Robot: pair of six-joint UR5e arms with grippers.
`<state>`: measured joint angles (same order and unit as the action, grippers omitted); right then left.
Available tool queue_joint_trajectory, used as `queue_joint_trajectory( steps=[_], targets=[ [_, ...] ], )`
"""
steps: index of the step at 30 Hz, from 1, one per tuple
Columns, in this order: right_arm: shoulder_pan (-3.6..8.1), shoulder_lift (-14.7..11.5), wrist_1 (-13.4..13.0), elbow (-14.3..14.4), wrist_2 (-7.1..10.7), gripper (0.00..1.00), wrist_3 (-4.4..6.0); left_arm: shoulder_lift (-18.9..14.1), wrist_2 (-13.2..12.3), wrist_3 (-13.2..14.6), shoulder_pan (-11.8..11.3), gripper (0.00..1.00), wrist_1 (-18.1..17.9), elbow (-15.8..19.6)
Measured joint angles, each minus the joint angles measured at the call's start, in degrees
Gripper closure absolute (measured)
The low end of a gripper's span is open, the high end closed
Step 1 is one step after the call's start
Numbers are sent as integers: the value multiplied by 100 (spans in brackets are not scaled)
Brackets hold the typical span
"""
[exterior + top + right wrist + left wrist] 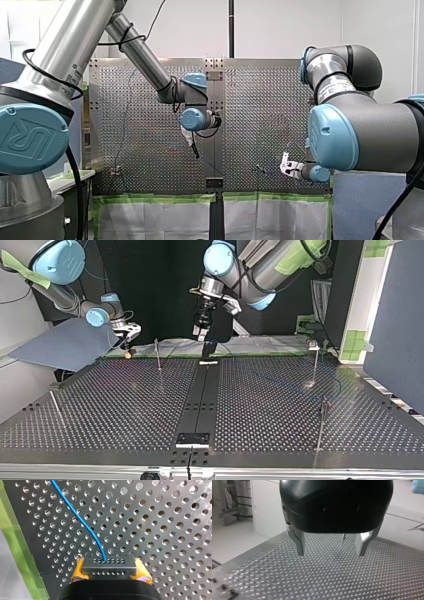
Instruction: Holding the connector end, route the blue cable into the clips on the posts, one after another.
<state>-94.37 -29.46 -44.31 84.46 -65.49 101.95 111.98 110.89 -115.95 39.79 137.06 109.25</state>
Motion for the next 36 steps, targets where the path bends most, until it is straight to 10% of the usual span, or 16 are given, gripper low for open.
queue_joint_trajectory(
  steps=[21, 36],
  targets=[
    [-33, -40, 156, -47, -10, 100, -130, -1140, 150, 143, -54, 0, -21, 1140],
    [-192, -771, 784, -48, -341, 100, -237, -1864, 152, 151, -6, 0, -12, 1963]
  ],
)
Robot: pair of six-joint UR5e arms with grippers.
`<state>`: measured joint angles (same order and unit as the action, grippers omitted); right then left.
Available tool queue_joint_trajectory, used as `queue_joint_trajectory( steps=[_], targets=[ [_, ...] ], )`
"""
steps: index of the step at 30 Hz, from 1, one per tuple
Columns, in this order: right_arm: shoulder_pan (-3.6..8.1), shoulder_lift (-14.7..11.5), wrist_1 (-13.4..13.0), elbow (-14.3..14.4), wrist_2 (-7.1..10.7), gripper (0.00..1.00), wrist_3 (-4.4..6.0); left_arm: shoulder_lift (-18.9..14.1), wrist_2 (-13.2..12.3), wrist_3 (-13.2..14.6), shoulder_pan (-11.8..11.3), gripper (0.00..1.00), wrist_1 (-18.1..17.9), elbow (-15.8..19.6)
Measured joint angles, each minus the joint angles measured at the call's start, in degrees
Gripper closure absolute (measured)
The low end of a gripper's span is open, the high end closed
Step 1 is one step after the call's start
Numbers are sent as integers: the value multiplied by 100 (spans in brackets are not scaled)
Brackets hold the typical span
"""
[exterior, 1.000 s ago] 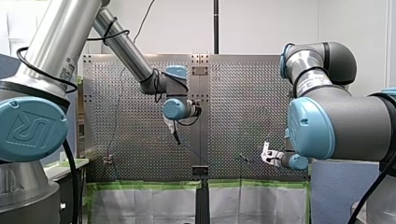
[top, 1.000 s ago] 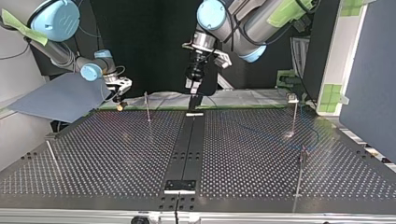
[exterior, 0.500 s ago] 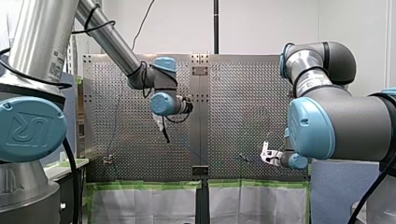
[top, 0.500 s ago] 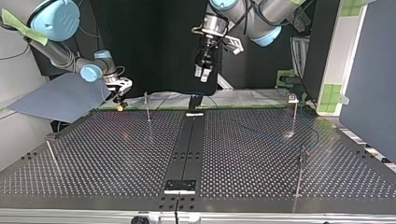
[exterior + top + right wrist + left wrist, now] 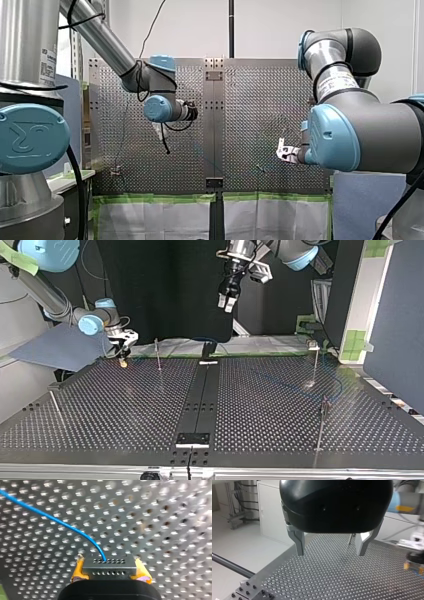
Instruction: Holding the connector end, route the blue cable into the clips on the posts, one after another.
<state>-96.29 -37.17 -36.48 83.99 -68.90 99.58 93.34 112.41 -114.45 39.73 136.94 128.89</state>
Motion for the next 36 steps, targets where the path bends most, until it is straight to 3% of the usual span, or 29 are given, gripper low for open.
queue_joint_trajectory(
  steps=[10, 18, 36],
  targets=[
    [-112, -564, 537, 6, -470, 100, -122, -31, 4, 27, -2, 0, -6, 568],
    [-153, -1001, 843, 57, -545, 100, -150, -32, 4, 22, -14, 0, -12, 684],
    [-54, -1925, 1041, 319, -668, 100, -194, -25, 6, 29, -25, 0, -10, 688]
  ],
)
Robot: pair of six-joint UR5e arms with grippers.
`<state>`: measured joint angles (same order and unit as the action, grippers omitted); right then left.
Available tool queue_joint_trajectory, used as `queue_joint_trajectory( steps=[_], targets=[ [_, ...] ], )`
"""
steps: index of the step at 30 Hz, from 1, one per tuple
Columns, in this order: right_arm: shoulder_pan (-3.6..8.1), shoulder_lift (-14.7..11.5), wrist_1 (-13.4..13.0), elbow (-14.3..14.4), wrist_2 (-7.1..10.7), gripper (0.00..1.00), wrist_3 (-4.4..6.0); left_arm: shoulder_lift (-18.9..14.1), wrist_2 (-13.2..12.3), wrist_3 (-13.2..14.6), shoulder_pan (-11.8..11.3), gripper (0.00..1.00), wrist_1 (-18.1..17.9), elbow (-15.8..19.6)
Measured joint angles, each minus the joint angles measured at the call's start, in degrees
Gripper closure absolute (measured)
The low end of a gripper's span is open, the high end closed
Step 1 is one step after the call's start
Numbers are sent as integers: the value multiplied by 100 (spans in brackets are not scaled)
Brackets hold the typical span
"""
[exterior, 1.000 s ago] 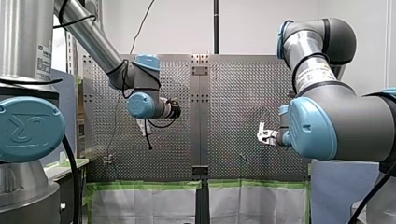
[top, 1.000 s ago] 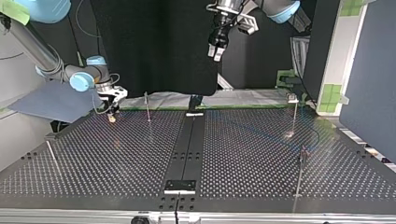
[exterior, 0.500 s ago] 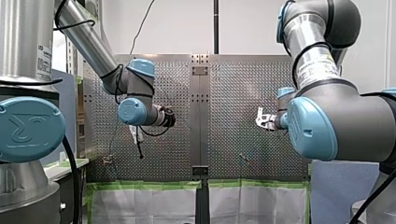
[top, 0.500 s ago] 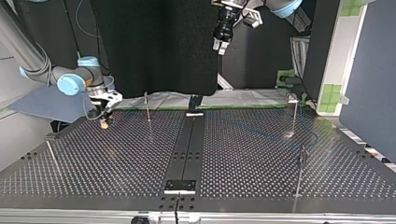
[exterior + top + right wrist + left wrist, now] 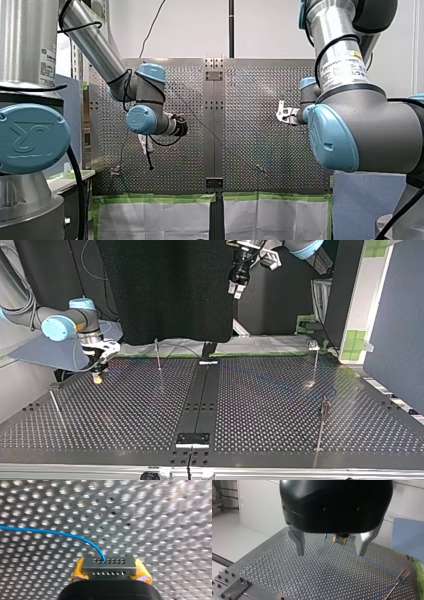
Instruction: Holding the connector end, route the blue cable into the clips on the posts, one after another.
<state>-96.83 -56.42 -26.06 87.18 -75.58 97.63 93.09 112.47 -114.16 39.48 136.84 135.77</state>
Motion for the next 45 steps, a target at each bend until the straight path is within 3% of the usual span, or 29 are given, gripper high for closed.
queue_joint_trajectory(
  steps=[15, 24, 31, 41, 45],
  targets=[
    [36, -705, 281, 15, -6, 100, -274, 2, 25, -5, 17, 0, 9, 0],
    [172, -1151, 193, 345, -136, 100, -367, 1, 25, -10, 21, 0, 10, 0],
    [249, -1016, 68, 587, -184, 100, -411, 0, 25, -5, 20, 0, 8, 0],
    [262, -922, 88, 611, -185, 100, -469, 1, 9, -8, 20, 0, -28, 0],
    [247, -914, 84, 617, -196, 100, -552, 2, 8, 80, 17, 0, -110, 0]
  ],
)
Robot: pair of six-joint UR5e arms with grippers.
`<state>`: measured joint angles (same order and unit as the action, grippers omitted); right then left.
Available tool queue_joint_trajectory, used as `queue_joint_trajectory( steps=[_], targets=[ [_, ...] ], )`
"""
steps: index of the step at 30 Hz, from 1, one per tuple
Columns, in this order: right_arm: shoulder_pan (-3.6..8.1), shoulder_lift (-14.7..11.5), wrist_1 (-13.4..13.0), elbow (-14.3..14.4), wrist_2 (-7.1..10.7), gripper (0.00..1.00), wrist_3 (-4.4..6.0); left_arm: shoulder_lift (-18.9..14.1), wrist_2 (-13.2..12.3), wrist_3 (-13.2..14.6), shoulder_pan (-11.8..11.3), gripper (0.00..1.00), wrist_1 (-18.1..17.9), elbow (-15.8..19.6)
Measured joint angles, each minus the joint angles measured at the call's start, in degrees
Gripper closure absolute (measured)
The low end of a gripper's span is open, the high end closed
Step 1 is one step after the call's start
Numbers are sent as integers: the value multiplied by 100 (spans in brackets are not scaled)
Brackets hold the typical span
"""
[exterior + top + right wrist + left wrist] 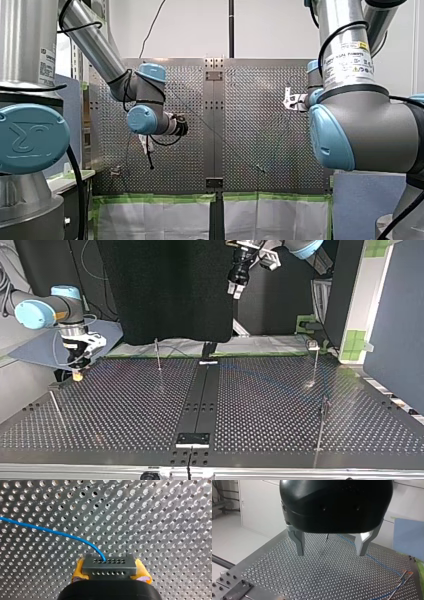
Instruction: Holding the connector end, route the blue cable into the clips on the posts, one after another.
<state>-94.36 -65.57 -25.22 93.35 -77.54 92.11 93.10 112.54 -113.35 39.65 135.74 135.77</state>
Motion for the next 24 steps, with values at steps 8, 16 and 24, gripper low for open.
queue_joint_trajectory(
  steps=[8, 16, 24],
  targets=[
    [-79, -2, -20, 3, -51, 100, -140, 0, -46, 147, -39, 0, -234, 0],
    [-111, -5, -35, 4, -60, 100, -156, 0, -44, 147, -43, 0, -274, 0],
    [-113, -6, -36, 4, -60, 100, -156, 0, -44, 147, -43, 0, -275, 0]
  ],
)
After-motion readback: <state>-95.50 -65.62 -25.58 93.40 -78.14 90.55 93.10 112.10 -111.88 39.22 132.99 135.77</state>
